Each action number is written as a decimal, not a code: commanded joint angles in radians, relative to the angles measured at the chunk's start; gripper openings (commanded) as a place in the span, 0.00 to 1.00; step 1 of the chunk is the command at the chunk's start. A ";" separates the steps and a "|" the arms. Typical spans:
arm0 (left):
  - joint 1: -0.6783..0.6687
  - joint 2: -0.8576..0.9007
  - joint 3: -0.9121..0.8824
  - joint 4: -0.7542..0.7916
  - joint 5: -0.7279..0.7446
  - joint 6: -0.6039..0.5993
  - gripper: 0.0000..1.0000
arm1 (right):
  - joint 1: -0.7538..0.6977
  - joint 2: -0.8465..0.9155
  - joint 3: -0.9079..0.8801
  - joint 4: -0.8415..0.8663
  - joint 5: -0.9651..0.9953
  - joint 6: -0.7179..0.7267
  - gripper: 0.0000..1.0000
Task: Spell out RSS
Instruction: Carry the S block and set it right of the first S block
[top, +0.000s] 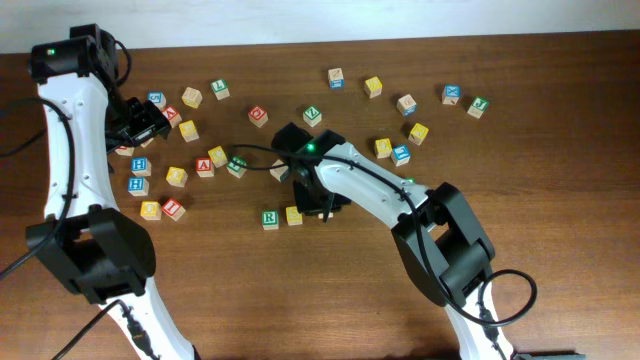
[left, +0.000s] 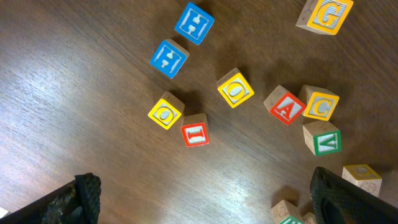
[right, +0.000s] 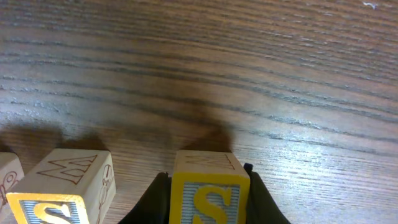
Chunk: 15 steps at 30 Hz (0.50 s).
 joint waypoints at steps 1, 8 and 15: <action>0.001 0.002 0.009 -0.002 0.000 -0.012 0.99 | -0.002 0.002 -0.011 0.006 -0.029 0.012 0.23; 0.001 0.002 0.009 -0.002 0.000 -0.012 0.99 | -0.003 0.002 -0.010 0.009 -0.079 0.004 0.46; 0.001 0.002 0.009 -0.002 0.000 -0.012 0.99 | -0.019 -0.008 0.134 -0.096 -0.079 0.001 0.49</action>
